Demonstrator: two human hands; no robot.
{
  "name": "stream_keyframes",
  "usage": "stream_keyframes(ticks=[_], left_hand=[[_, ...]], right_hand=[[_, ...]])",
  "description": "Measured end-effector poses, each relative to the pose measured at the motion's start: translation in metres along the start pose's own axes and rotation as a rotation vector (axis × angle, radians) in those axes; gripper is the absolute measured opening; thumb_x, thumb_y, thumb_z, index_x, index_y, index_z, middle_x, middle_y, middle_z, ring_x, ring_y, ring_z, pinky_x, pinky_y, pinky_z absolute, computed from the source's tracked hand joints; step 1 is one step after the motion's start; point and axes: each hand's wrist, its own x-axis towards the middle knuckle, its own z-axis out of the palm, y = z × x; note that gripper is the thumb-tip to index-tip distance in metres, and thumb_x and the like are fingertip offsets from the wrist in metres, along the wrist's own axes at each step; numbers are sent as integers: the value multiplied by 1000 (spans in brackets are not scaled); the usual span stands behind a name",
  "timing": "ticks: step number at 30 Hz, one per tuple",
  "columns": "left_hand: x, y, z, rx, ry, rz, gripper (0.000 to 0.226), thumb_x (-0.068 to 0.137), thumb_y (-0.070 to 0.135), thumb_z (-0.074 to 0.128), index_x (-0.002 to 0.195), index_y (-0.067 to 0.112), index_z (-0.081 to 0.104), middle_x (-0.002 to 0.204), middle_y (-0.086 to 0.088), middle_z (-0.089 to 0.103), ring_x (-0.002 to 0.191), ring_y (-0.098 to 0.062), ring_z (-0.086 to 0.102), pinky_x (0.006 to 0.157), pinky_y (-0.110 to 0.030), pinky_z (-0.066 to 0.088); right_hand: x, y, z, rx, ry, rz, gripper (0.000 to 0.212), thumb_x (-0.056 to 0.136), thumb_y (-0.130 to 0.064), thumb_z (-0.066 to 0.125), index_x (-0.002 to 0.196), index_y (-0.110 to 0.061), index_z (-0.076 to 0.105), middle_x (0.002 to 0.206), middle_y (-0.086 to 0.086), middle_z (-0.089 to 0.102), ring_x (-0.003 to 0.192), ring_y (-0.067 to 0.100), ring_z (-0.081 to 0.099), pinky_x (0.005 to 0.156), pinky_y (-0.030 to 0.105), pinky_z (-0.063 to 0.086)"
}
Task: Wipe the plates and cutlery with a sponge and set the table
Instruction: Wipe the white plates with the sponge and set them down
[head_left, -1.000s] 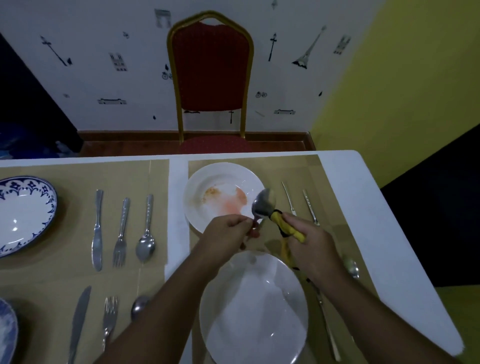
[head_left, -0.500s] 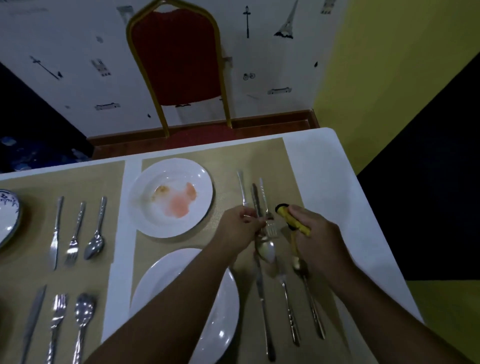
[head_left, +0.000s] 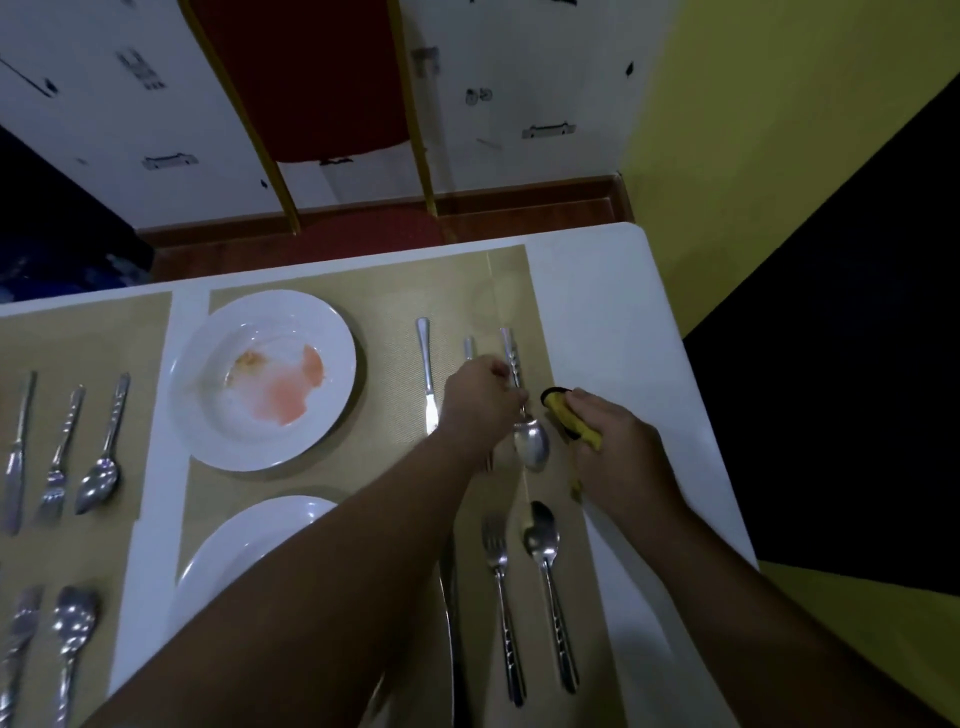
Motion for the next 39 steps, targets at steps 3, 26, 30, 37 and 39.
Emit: stream_keyframes(ticks=[3,26,30,37,39], left_hand=[[-12,-6,-3,117,59,185,41,89,15,70,129,9,63,112,-6,70,95,-17,65,83,-27,52],[-70,-61,-28,471,42,396,57,101,39,45,151,11,42,156,-8,44,148,-29,34,120,-41,31],[-78,-89,-63,523,103,378,55,100,39,37,143,8,51,152,-11,50,144,-30,41,120,-40,31],[-112,-143,-157,91,431,-46,45,98,25,60,140,9,56,143,-8,59,132,-24,53,112,-34,39],[-114,-162,-178,-42,500,-169,44,95,17,63,136,4,57,132,-6,63,120,-21,57,99,-20,41]], right_hand=[[2,9,5,-92,1,-39,52,83,2,58,133,-11,55,141,5,50,131,20,44,111,32,33],[-10,-29,16,-248,80,-195,58,77,7,59,132,-10,55,139,5,52,133,23,40,104,24,26],[-6,-68,39,-201,26,-292,55,76,5,58,129,-9,57,135,5,55,127,23,45,102,24,30],[2,-136,113,-145,-93,-373,57,76,3,57,132,-10,55,138,5,51,130,22,43,109,30,33],[-1,-160,135,-113,-97,-392,58,74,7,53,127,-15,58,130,1,57,123,18,47,103,29,40]])
